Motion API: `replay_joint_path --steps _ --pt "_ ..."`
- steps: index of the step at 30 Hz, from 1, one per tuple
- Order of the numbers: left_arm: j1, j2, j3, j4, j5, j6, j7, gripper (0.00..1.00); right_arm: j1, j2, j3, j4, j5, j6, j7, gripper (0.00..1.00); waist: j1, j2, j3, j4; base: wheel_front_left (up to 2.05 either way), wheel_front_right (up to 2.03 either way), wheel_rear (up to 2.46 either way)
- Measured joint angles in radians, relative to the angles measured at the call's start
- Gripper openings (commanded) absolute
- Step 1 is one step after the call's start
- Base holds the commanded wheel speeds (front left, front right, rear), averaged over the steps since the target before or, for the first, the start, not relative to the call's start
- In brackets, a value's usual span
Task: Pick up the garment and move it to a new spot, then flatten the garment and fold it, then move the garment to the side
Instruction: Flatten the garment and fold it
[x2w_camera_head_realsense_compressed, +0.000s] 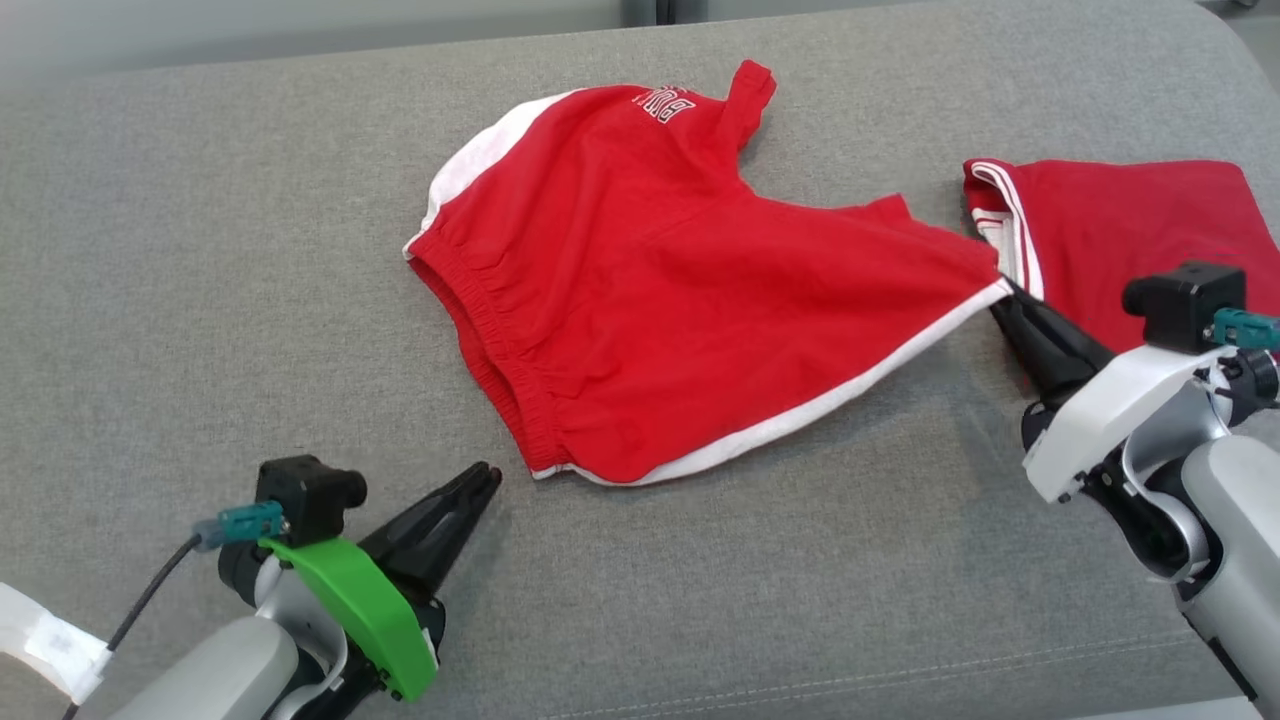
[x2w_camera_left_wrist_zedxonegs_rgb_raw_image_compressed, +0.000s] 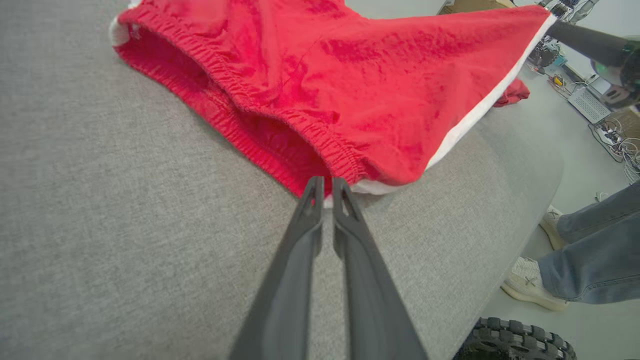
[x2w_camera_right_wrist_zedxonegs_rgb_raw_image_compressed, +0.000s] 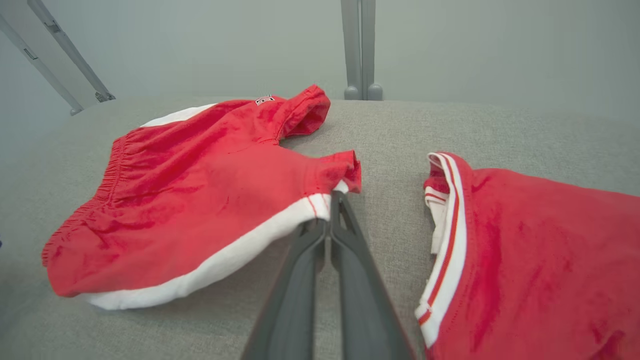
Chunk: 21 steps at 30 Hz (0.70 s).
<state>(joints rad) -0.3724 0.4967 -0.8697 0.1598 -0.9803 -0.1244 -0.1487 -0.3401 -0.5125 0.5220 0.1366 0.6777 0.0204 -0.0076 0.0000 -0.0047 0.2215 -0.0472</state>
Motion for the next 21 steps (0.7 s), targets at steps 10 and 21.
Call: replay_joint_path --steps 10,21 --pt "-0.005 -0.034 -0.048 0.048 0.030 0.000 0.001 1.00 0.021 0.001 0.015 -0.039 0.003 0.000 0.038 0.00 0.0000 0.0000 0.033 -0.008 0.00 0.00 0.00" --pt "-0.061 -0.078 -0.084 0.097 0.065 0.000 -0.021 1.00 0.020 -0.014 0.012 -0.065 0.003 -0.005 0.053 0.00 0.0000 0.0000 0.056 -0.040 0.00 0.00 0.00"
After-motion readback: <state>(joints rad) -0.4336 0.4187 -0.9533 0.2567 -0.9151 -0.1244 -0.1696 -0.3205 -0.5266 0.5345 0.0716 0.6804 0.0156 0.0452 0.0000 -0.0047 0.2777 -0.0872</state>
